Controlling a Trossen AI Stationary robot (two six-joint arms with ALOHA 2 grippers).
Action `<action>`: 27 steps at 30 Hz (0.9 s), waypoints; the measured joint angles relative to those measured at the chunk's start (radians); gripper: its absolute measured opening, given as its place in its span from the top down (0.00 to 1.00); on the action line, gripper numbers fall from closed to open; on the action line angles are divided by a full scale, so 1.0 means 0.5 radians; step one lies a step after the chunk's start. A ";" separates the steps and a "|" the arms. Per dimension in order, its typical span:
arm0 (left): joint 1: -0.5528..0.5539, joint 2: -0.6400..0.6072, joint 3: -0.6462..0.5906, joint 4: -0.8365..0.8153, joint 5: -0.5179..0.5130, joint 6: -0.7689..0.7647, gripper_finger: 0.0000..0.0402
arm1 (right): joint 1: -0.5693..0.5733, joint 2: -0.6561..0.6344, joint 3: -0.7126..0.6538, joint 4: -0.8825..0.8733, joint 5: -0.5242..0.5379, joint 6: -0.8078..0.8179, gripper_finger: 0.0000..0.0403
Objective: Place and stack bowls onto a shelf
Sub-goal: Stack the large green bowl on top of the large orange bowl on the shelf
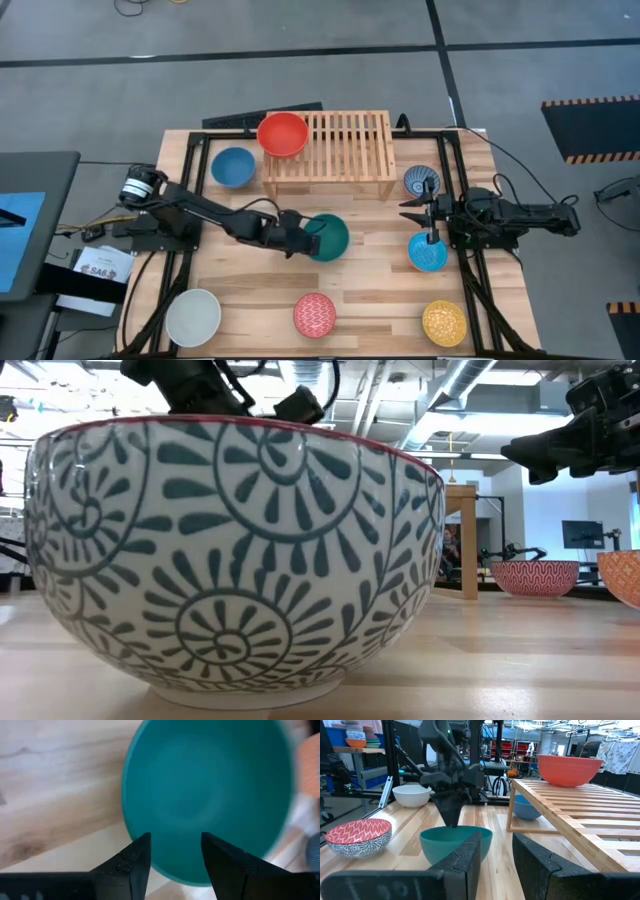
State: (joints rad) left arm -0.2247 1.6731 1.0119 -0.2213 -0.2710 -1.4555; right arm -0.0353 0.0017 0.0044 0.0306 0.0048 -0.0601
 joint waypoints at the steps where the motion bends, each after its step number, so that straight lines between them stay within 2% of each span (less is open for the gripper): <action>1: 0.008 0.009 0.000 -0.001 0.039 -0.010 0.60 | 0.000 0.000 0.000 0.000 0.000 0.000 0.66; 4: 0.024 0.020 0.000 0.002 0.116 -0.023 0.60 | 0.001 0.000 0.001 0.000 0.001 0.000 0.66; 16: 0.056 -0.084 0.001 0.080 0.091 0.079 0.60 | 0.001 0.000 0.001 0.000 0.001 -0.001 0.66; 23: 0.096 -0.307 0.001 -0.262 -0.012 0.134 0.60 | 0.000 0.001 0.001 0.000 0.001 0.000 0.66; 27: 0.061 -0.303 0.001 -0.354 -0.044 0.075 0.60 | 0.000 0.000 0.000 -0.001 0.000 -0.001 0.66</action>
State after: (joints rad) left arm -0.1943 1.5216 1.0122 -0.3984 -0.2929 -1.4181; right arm -0.0353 0.0018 0.0044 0.0303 0.0048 -0.0604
